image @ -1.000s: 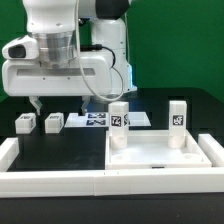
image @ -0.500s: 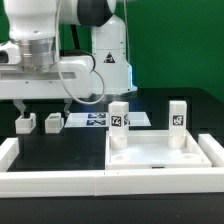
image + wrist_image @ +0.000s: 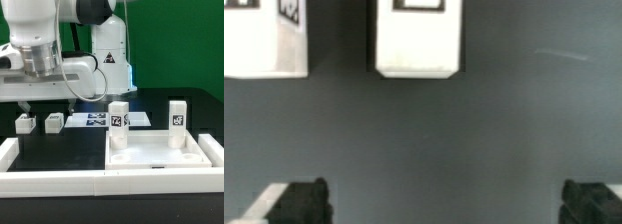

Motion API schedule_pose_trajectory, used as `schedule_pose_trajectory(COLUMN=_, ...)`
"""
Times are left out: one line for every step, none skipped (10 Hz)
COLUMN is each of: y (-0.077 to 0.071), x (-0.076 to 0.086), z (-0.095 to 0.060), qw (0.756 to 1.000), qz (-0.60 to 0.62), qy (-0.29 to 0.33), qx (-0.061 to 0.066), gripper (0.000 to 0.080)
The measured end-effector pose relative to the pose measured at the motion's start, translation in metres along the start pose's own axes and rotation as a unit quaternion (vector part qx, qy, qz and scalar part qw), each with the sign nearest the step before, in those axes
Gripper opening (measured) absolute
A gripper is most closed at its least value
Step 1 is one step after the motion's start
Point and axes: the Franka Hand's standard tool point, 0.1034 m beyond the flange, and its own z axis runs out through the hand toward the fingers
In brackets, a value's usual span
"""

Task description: Assemble square table

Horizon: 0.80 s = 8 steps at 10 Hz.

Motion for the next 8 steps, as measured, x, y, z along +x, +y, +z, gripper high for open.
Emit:
schedule_pose_trajectory(y=-0.001, x=-0.001, z=0.005, qw=1.0, qz=-0.002, qy=-0.021, qx=0.004, gripper=0.0649)
schedule_pose_trajectory(y=-0.003, x=-0.007, z=0.01, qw=0.998, qz=-0.003, qy=-0.06, qx=0.013, gripper=0.0649)
schedule_pose_trajectory(y=-0.004, x=-0.008, z=0.013, qw=0.997, qz=-0.005, qy=-0.081, qx=0.018, gripper=0.0649)
schedule_pose_trajectory(y=-0.007, x=-0.014, z=0.016, qw=0.992, qz=-0.006, qy=-0.122, qx=0.027, gripper=0.0649)
schedule_pose_trajectory(y=-0.009, x=-0.011, z=0.017, qw=0.989, qz=-0.009, qy=-0.146, qx=0.03, gripper=0.0649)
schedule_pose_trajectory(y=-0.009, x=-0.008, z=0.018, qw=0.989, qz=-0.012, qy=-0.145, qx=0.029, gripper=0.0649)
schedule_pose_trajectory(y=-0.01, x=-0.008, z=0.019, qw=0.989, qz=-0.013, qy=-0.145, qx=0.029, gripper=0.0649)
schedule_pose_trajectory(y=-0.008, x=-0.009, z=0.019, qw=0.989, qz=-0.013, qy=-0.143, qx=0.025, gripper=0.0649)
